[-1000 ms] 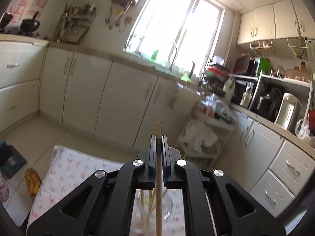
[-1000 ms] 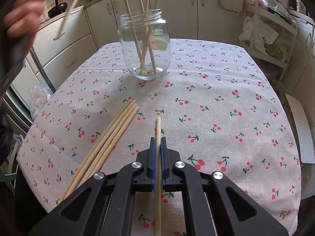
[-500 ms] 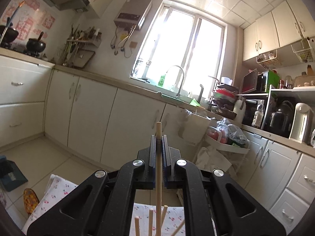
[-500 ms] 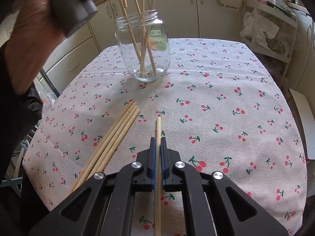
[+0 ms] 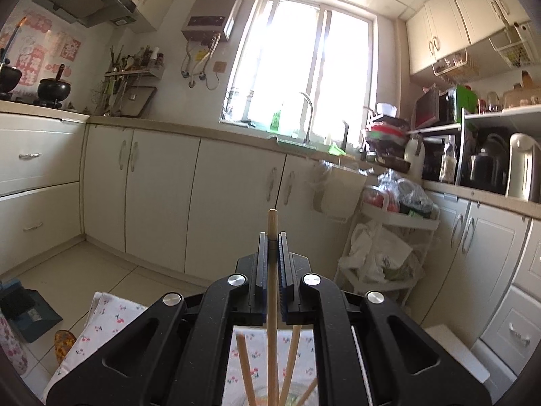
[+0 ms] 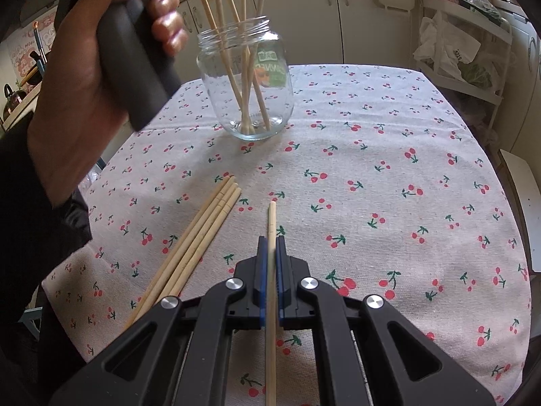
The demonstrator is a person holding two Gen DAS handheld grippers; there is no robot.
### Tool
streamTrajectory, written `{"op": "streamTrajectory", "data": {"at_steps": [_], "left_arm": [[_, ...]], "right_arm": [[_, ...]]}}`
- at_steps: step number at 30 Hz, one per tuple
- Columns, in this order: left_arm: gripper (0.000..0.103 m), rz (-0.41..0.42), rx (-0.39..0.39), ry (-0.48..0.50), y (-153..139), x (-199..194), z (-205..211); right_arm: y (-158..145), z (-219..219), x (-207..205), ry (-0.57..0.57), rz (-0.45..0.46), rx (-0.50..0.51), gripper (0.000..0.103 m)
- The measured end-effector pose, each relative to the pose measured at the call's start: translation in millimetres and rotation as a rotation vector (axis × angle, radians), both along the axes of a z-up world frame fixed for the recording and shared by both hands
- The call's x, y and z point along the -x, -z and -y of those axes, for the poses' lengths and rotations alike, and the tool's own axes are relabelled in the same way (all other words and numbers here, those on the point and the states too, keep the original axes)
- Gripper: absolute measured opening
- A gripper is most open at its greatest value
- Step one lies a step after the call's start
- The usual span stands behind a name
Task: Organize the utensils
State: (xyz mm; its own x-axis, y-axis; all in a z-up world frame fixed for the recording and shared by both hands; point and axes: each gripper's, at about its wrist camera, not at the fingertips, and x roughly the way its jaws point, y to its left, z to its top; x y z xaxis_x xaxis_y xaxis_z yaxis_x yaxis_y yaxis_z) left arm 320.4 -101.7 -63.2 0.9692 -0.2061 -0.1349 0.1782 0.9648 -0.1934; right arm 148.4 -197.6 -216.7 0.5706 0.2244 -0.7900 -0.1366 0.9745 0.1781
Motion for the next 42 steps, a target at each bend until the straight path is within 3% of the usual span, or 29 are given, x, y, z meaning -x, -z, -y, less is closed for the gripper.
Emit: {"op": "streamTrajectory", "data": {"at_steps": [5, 8, 13, 16, 21, 25, 29, 31, 34, 42], "left_arm": [[0.006, -0.042, -0.025, 0.020, 9.6, 8.1, -2.1], [0.012, -0.056, -0.037, 0.031, 9.8, 15.8, -5.6], [0.045, -0.053, 0.000, -0.003, 3.5, 42.4, -32.1], [0.053, -0.080, 0.023, -0.027, 7.9, 62.1, -55.1], [0.076, -0.200, 0.025, -0.067, 37.4, 88.0, -90.4], [0.081, -0.333, 0.030, -0.072, 70.1, 97.6, -110.9], [0.083, -0.415, 0.036, -0.067, 95.1, 103.0, -121.8], [0.085, -0.434, 0.044, -0.071, 103.0, 102.5, -124.7], [0.086, -0.476, 0.070, -0.073, 116.9, 99.5, -130.8], [0.089, -0.519, 0.169, -0.097, 131.4, 95.7, -144.1]], "right_arm": [[-0.2, -0.6, 0.1, 0.000, 0.000, 0.006, 0.006], [-0.2, -0.8, 0.0, 0.000, 0.000, 0.004, 0.006], [-0.3, 2.4, 0.3, 0.001, -0.006, -0.009, 0.006], [-1.2, 2.8, -0.1, 0.003, -0.017, -0.008, 0.006], [-5.4, 3.0, -2.7, 0.005, -0.030, 0.014, 0.020], [-8.1, -2.4, -7.1, -0.023, -0.038, 0.059, 0.020], [-5.2, -13.2, -11.0, -0.069, -0.062, 0.140, 0.020], [-5.2, -22.3, -9.2, -0.102, -0.053, 0.211, 0.017], [-4.7, -29.9, -8.1, -0.134, -0.053, 0.242, 0.007], [-5.1, -29.7, -8.7, -0.127, -0.052, 0.240, 0.006]]}}
